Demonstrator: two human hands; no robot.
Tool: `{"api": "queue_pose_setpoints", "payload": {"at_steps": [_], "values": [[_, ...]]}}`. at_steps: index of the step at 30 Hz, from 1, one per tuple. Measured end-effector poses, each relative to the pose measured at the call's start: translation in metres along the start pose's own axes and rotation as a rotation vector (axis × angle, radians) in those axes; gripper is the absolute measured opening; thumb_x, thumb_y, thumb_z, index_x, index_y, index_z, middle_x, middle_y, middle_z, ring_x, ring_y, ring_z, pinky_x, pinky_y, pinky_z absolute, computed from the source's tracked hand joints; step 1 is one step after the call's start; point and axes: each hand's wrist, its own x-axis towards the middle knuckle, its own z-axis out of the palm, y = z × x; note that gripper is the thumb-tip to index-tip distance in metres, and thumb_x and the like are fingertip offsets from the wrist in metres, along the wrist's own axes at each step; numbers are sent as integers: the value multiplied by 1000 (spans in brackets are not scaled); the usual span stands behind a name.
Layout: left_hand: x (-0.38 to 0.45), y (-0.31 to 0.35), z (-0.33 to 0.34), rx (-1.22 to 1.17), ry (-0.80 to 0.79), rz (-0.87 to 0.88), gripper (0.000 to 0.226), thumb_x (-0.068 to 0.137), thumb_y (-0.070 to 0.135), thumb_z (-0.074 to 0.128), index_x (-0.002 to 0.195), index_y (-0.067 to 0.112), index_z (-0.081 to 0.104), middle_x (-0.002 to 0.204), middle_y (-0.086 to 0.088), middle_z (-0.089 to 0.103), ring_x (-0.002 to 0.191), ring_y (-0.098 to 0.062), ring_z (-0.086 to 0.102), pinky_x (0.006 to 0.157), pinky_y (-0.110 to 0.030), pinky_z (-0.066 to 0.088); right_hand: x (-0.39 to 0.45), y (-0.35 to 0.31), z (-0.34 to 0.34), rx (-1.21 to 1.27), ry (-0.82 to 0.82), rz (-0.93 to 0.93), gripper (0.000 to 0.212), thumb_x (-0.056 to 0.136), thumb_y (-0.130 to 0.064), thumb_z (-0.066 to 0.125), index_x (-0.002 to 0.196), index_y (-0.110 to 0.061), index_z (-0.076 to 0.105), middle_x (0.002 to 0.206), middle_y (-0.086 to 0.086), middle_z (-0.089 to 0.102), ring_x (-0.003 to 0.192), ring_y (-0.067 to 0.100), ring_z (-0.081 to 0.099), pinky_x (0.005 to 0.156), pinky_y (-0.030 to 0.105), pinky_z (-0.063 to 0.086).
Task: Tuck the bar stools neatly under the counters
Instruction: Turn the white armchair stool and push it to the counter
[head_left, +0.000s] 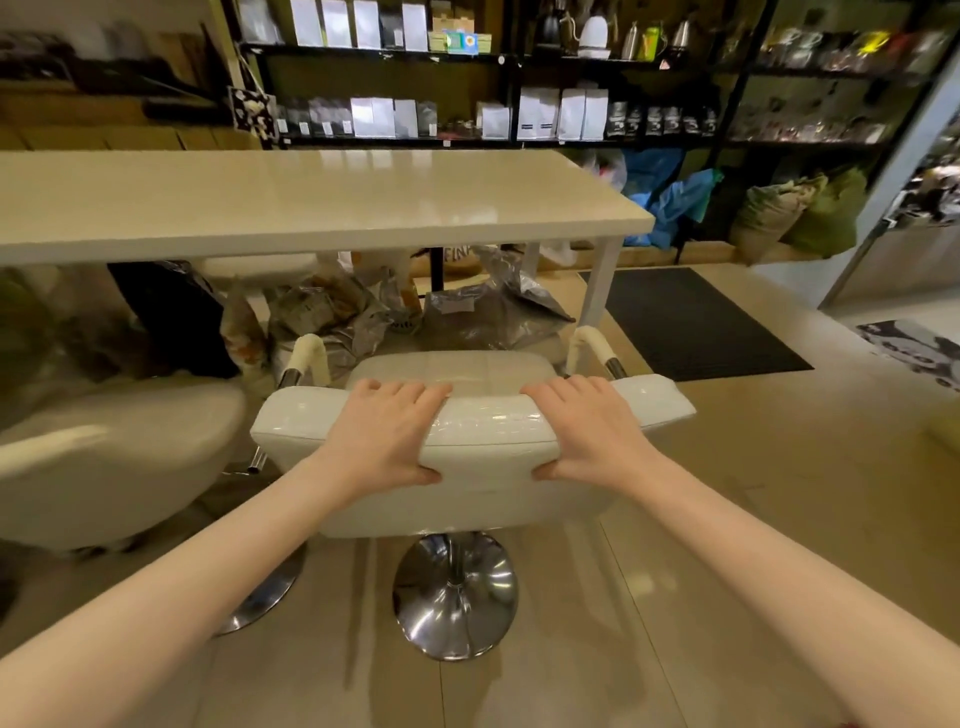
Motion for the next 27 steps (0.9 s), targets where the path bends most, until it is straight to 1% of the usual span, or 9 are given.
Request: {"api": "queue_pose_setpoints", "payload": {"at_steps": [2, 4, 8, 11, 14, 18, 23, 25, 27], "values": [[3, -3, 2, 10, 24, -11, 86, 51, 58, 79, 120, 14, 51, 106, -3, 66, 95, -25, 62, 80, -41, 44, 4, 4, 3, -3, 30, -10, 82, 43, -49, 86, 111, -13, 56, 98, 4, 65, 84, 25, 59, 72, 36, 45], [9, -7, 3, 10, 35, -24, 83, 50, 58, 79, 114, 12, 55, 102, -3, 67, 91, -26, 63, 79, -42, 45, 11, 9, 4, 6, 54, -19, 82, 42, -49, 87, 110, -13, 57, 96, 4, 66, 82, 25, 60, 71, 36, 46], [21, -17, 3, 16, 84, -25, 80, 51, 57, 79, 112, 11, 56, 103, -5, 68, 92, -27, 63, 85, -46, 43, 25, 18, 6, 21, 86, -29, 80, 45, -48, 86, 109, -10, 58, 96, 6, 66, 83, 27, 61, 71, 38, 48], [31, -23, 3, 28, 99, -6, 79, 49, 57, 81, 109, 10, 58, 97, -6, 69, 87, -27, 64, 87, -48, 43, 31, 23, 8, 25, 113, -15, 77, 45, -47, 87, 107, -10, 59, 95, 7, 67, 82, 27, 61, 69, 37, 48], [37, -31, 4, 60, 116, 23, 78, 46, 57, 82, 104, 10, 60, 90, -5, 70, 81, -25, 66, 86, -47, 45, 37, 22, 11, 19, 150, 5, 75, 45, -46, 87, 105, -10, 60, 92, 6, 67, 78, 26, 60, 67, 35, 45], [37, -49, 4, 95, 118, 32, 78, 44, 57, 83, 102, 10, 60, 87, -5, 70, 76, -25, 66, 81, -46, 45, 50, 11, 20, 31, 173, 24, 73, 47, -47, 86, 105, -10, 60, 92, 5, 66, 78, 26, 59, 68, 34, 43], [7, -80, 22, 91, 79, -75, 78, 44, 54, 84, 103, 11, 59, 89, -5, 69, 77, -25, 65, 77, -43, 45, 81, -26, 42, 36, 183, -40, 73, 45, -39, 89, 105, -12, 59, 92, 4, 66, 78, 23, 59, 70, 30, 38], [9, -85, 26, 79, 77, -119, 78, 44, 54, 85, 104, 12, 59, 89, -5, 70, 77, -25, 66, 77, -43, 45, 94, -24, 46, 33, 177, -52, 73, 43, -38, 90, 104, -10, 60, 91, 5, 67, 78, 23, 60, 71, 30, 43], [25, -90, 27, 83, 78, -115, 78, 43, 54, 85, 103, 11, 61, 88, -6, 70, 77, -25, 66, 78, -45, 46, 108, -15, 48, 35, 165, -31, 76, 41, -40, 91, 104, -10, 61, 91, 6, 67, 78, 25, 61, 72, 32, 47]]}}
